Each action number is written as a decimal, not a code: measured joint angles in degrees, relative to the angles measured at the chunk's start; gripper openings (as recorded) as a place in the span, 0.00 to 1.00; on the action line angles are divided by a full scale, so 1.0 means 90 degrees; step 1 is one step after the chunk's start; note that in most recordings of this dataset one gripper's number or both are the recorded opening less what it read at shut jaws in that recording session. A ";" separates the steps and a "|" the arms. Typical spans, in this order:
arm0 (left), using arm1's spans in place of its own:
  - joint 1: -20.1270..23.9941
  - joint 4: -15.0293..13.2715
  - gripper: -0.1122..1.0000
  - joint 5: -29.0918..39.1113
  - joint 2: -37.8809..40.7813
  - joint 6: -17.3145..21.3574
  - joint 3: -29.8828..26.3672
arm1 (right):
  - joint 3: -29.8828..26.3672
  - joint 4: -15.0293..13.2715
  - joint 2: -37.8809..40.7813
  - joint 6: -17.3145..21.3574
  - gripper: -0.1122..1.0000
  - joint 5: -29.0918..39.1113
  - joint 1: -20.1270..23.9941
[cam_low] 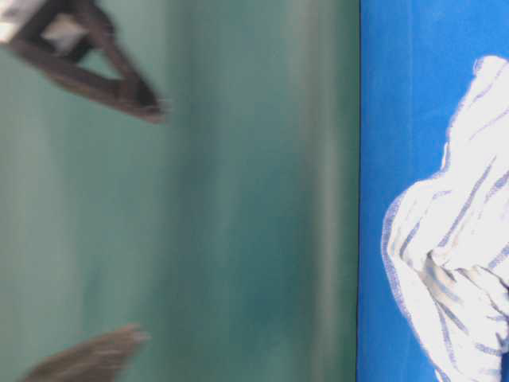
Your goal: Lift the towel with both arms.
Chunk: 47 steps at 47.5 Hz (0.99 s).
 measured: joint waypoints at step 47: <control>0.0078 0.0020 0.89 -0.2861 0.3525 0.0029 0.1191 | 0.1172 0.0020 0.3037 0.0615 0.69 -0.2793 0.0264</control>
